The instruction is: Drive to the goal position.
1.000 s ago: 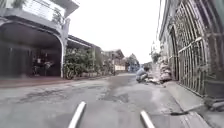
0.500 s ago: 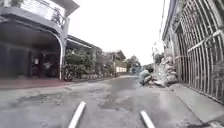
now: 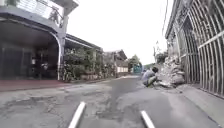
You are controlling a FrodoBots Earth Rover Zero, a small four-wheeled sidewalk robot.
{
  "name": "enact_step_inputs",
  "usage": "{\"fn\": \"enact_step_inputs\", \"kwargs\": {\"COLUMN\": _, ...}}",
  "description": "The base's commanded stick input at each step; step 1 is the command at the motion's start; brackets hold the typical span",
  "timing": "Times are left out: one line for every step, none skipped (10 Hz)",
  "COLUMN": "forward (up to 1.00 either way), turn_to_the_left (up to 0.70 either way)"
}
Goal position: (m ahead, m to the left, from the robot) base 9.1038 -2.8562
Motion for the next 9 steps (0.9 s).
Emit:
{"fn": "enact_step_inputs", "kwargs": {"forward": 0.70, "turn_to_the_left": 0.00}}
{"fn": "enact_step_inputs", "kwargs": {"forward": 0.70, "turn_to_the_left": -0.11}}
{"fn": "enact_step_inputs", "kwargs": {"forward": 0.70, "turn_to_the_left": -0.26}}
{"fn": "enact_step_inputs", "kwargs": {"forward": 0.70, "turn_to_the_left": -0.35}}
{"fn": "enact_step_inputs", "kwargs": {"forward": 0.70, "turn_to_the_left": -0.35}}
{"fn": "enact_step_inputs", "kwargs": {"forward": 0.70, "turn_to_the_left": -0.35}}
{"fn": "enact_step_inputs", "kwargs": {"forward": 0.70, "turn_to_the_left": -0.35}}
{"fn": "enact_step_inputs", "kwargs": {"forward": 0.70, "turn_to_the_left": -0.18}}
{"fn": "enact_step_inputs", "kwargs": {"forward": 0.70, "turn_to_the_left": 0.05}}
